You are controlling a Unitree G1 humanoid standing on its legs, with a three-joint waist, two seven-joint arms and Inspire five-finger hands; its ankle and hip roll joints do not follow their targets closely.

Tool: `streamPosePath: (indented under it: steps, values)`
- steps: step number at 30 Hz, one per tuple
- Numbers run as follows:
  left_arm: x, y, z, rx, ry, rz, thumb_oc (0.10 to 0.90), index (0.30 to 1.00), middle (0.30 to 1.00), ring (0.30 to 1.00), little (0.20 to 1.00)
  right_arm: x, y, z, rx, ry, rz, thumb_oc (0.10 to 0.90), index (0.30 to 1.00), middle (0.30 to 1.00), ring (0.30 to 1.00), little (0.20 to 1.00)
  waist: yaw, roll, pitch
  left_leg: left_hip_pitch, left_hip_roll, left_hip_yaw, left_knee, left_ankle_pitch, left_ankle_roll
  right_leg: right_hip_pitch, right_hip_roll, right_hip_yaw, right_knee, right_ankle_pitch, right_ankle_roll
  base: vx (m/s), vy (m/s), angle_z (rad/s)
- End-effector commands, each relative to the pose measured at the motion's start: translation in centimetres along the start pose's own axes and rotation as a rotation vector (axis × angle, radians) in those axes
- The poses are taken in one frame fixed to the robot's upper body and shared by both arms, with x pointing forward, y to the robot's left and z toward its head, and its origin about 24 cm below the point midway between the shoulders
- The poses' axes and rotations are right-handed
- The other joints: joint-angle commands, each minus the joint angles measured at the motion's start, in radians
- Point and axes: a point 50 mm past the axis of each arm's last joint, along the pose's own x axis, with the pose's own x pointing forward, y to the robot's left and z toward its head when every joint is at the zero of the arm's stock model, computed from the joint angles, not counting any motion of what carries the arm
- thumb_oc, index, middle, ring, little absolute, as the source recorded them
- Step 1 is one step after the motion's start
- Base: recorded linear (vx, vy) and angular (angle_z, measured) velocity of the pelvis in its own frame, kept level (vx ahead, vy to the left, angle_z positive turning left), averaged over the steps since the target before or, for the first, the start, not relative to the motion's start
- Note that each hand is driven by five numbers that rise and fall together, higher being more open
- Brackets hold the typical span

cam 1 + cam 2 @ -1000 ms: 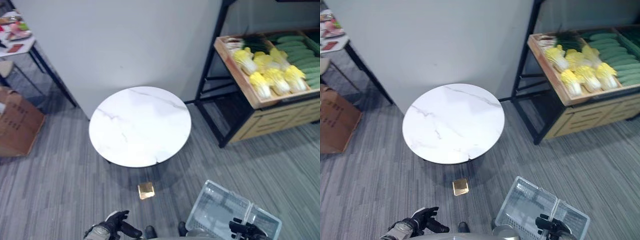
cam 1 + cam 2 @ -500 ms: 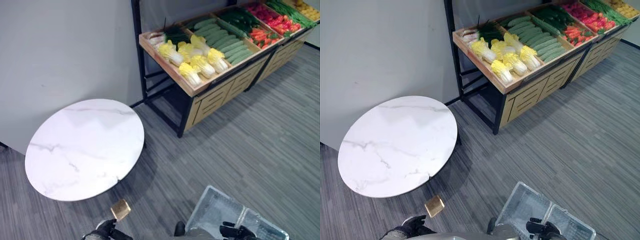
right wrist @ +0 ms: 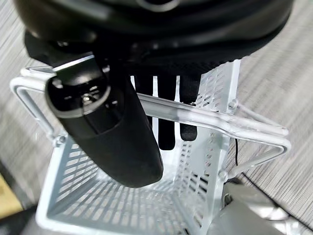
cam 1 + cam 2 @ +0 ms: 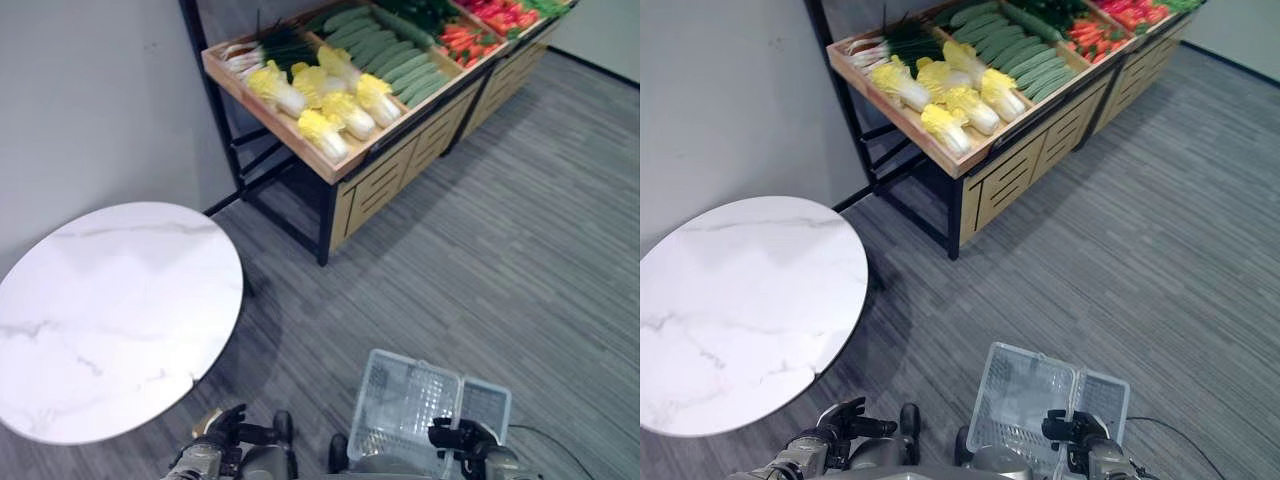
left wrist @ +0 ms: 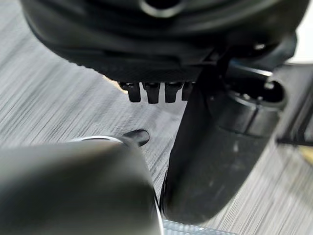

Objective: Get the vegetables into the basket

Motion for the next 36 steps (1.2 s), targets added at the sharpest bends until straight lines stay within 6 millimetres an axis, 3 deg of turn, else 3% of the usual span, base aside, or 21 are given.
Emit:
streamPosePath:
  steps: [1, 5, 6, 7, 8, 10, 12, 13, 14, 15, 16, 19, 25, 31, 34, 36]
  values:
    - [-0.5, 1.8, -2.0, 0.080, 0.060, 0.045, 0.900, 1.000, 1.000, 1.000, 1.000, -0.1, -1.2, 0.2, -0.008, -0.012, -0.031, 0.400, 0.300, 0.300, 0.300, 0.300, 0.042, 0.031, -0.004, 0.121, -0.018, 0.040, -0.024, -0.140, -0.009, -0.121, -0.121, 0.061, 0.055, 0.040, 0.137, -0.02, 0.280, -0.77]
    - [-0.6, 2.7, -2.4, 0.099, 0.080, 0.078, 0.900, 1.000, 1.000, 1.000, 1.000, 0.0, -0.4, 0.0, 0.016, -0.001, -0.018, 0.400, 0.300, 0.300, 0.300, 0.300, 0.026, 0.047, -0.002, 0.148, -0.042, 0.107, -0.043, -0.160, 0.021, -0.145, -0.123, 0.133, 0.038, 0.095, 0.167, -0.05, 0.278, -0.52]
    - [-0.6, 2.7, -2.1, 0.113, 0.069, 0.078, 0.900, 1.000, 1.000, 1.000, 1.000, 0.0, 0.0, 0.3, 0.019, -0.013, -0.012, 0.400, 0.300, 0.300, 0.300, 0.300, 0.016, 0.051, 0.000, 0.149, -0.051, 0.150, -0.034, -0.174, 0.032, -0.166, -0.123, 0.179, 0.020, 0.142, 0.181, -0.05, 0.210, -0.71]
    - [-0.6, 2.7, -2.1, 0.113, 0.069, 0.078, 0.900, 1.000, 1.000, 1.000, 1.000, 0.0, 0.0, 0.3, 0.019, -0.013, -0.012, 0.400, 0.300, 0.300, 0.300, 0.300, 0.018, 0.051, -0.001, 0.148, -0.051, 0.152, -0.034, -0.175, 0.032, -0.166, -0.123, 0.180, 0.019, 0.143, 0.182, -0.07, 0.177, -0.93]
    - [-0.6, 2.7, -1.9, 0.121, 0.063, 0.080, 0.900, 1.000, 1.000, 1.000, 1.000, 0.1, 0.3, 0.7, 0.013, -0.027, -0.003, 0.400, 0.300, 0.300, 0.300, 0.300, 0.009, 0.051, 0.003, 0.145, -0.052, 0.186, -0.031, -0.179, 0.035, -0.180, -0.122, 0.196, -0.006, 0.186, 0.197, -0.03, 0.042, -0.78]
    - [-0.5, 2.8, -1.8, 0.123, 0.061, 0.081, 0.900, 1.000, 1.000, 1.000, 1.000, 0.1, 0.4, 0.9, 0.011, -0.033, 0.001, 0.400, 0.300, 0.300, 0.300, 0.300, 0.012, 0.047, 0.001, 0.140, -0.051, 0.213, -0.032, -0.179, 0.035, -0.189, -0.122, 0.203, -0.024, 0.210, 0.207, -0.03, 0.051, -0.63]
    - [-0.5, 3.1, -1.5, 0.126, 0.050, 0.094, 0.900, 1.000, 1.000, 1.000, 1.000, 0.2, 0.9, 1.4, 0.010, -0.053, 0.011, 0.400, 0.300, 0.300, 0.300, 0.300, 0.005, 0.051, 0.010, 0.135, -0.033, 0.255, -0.029, -0.187, 0.029, -0.213, -0.133, 0.144, -0.029, 0.227, 0.220, -0.04, 0.028, -0.40]
    - [-0.5, 3.3, -1.3, 0.122, 0.044, 0.101, 0.900, 1.000, 1.000, 1.000, 1.000, 0.2, 1.3, 1.6, 0.005, -0.061, 0.019, 0.400, 0.300, 0.300, 0.300, 0.300, 0.012, 0.051, 0.013, 0.130, -0.019, 0.281, -0.026, -0.184, 0.023, -0.223, -0.148, 0.062, -0.020, 0.208, 0.220, -0.05, -0.023, -0.53]
    - [-0.5, 3.3, -1.3, 0.122, 0.044, 0.101, 0.900, 1.000, 1.000, 1.000, 1.000, 0.2, 1.3, 1.6, 0.005, -0.061, 0.019, 0.400, 0.300, 0.300, 0.300, 0.300, 0.012, 0.051, 0.013, 0.130, -0.018, 0.280, -0.026, -0.184, 0.023, -0.223, -0.148, 0.062, -0.019, 0.207, 0.220, -0.04, -0.030, -1.02]
    - [-0.6, 3.5, -1.3, 0.112, 0.045, 0.110, 0.900, 1.000, 1.000, 1.000, 1.000, 0.2, 1.5, 1.3, 0.001, -0.059, 0.025, 0.400, 0.300, 0.300, 0.300, 0.300, 0.022, 0.059, 0.015, 0.139, 0.004, 0.323, -0.044, -0.177, 0.013, -0.205, -0.185, -0.110, 0.009, 0.141, 0.204, -0.01, -0.011, -1.38]
    - [-0.6, 3.5, -1.4, 0.107, 0.048, 0.113, 0.900, 1.000, 1.000, 1.000, 1.000, 0.2, 1.6, 1.3, -0.002, -0.059, 0.025, 0.400, 0.300, 0.300, 0.300, 0.300, 0.022, 0.064, 0.016, 0.148, 0.008, 0.347, -0.057, -0.169, 0.011, -0.199, -0.196, -0.149, 0.038, 0.128, 0.201, 0.00, -0.017, -1.27]
    - [-0.6, 3.5, -1.6, 0.110, 0.056, 0.111, 0.900, 1.000, 1.000, 1.000, 1.000, 0.2, 1.6, 1.3, -0.019, -0.058, 0.024, 0.400, 0.300, 0.300, 0.300, 0.300, 0.020, 0.065, 0.002, 0.167, 0.008, 0.375, -0.102, -0.153, 0.005, -0.165, -0.199, -0.181, 0.092, 0.100, 0.192, 0.05, -0.033, -0.78]
    - [-0.6, 3.0, -1.9, 0.120, 0.071, 0.092, 0.900, 1.000, 1.000, 1.000, 1.000, 0.2, 1.3, 1.1, -0.023, -0.052, 0.017, 0.400, 0.300, 0.300, 0.300, 0.300, 0.022, 0.059, -0.030, 0.188, 0.007, 0.414, -0.119, -0.143, -0.014, -0.119, -0.180, -0.177, 0.012, 0.112, 0.195, 0.08, -0.117, -0.31]
    - [-0.3, 2.5, -0.9, 0.079, 0.040, 0.090, 0.900, 1.000, 1.000, 1.000, 1.000, 0.0, 0.7, 0.2, -0.056, -0.019, 0.007, 0.400, 0.300, 0.300, 0.300, 0.300, 0.012, 0.054, -0.027, 0.207, 0.045, 0.397, -0.102, -0.125, -0.057, -0.103, -0.150, -0.195, 0.031, 0.025, 0.148, 0.12, -0.270, -0.03]
    - [-0.3, 2.6, -0.7, 0.069, 0.038, 0.090, 0.900, 1.000, 1.000, 1.000, 1.000, 0.0, 0.5, -0.3, -0.086, 0.003, 0.008, 0.400, 0.300, 0.300, 0.300, 0.300, 0.011, 0.035, -0.014, 0.171, 0.102, 0.386, 0.053, -0.149, -0.088, -0.087, -0.128, -0.178, 0.043, -0.015, 0.111, 0.14, -0.310, 0.13]
    - [-0.3, 2.6, -0.8, 0.045, 0.041, 0.091, 0.900, 1.000, 1.000, 1.000, 1.000, 0.0, 0.4, -0.4, -0.123, 0.008, 0.011, 0.400, 0.300, 0.300, 0.300, 0.300, 0.027, 0.015, 0.004, 0.100, 0.175, 0.354, 0.264, -0.080, -0.134, -0.046, -0.096, -0.167, 0.026, -0.038, 0.069, 0.14, -0.445, 0.00]
